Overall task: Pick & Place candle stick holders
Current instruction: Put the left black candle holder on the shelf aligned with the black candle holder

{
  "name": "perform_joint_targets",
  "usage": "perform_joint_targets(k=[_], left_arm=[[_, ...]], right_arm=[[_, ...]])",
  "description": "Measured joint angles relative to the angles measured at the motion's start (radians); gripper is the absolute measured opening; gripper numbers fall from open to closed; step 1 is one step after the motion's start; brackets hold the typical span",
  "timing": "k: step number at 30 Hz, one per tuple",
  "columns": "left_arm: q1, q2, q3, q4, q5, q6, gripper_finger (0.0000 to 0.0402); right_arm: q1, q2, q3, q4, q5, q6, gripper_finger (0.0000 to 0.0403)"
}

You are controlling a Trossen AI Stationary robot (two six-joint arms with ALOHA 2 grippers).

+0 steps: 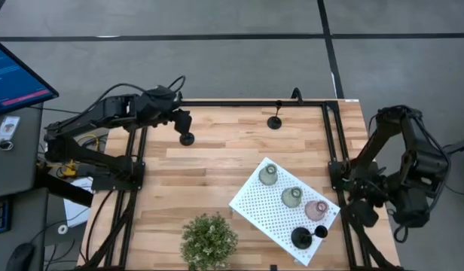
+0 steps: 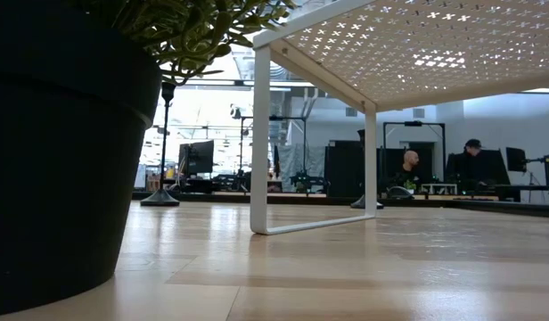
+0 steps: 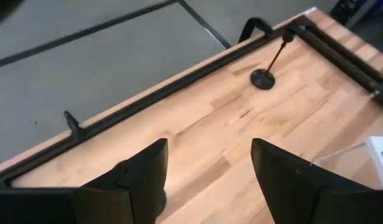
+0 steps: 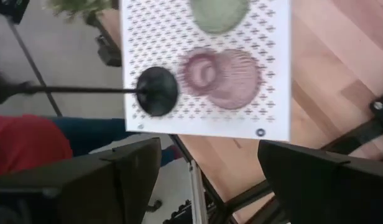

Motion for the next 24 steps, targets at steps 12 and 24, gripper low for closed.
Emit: perform_joint_targets(k=[12,24], left_arm=[[-0.001,-0.125,0.000,-0.192,0.088,-0.082,0.0232],[-0.067,-0.120,0.000,-0.253,0.209,-0.147,0.0232]], right_arm=[[0.002,-0.215,-0.177,0.001,-0.049,0.037,0.0260],[-0.139,-0.473,-0.247,0.000,0.231,-0.157,0.0260]])
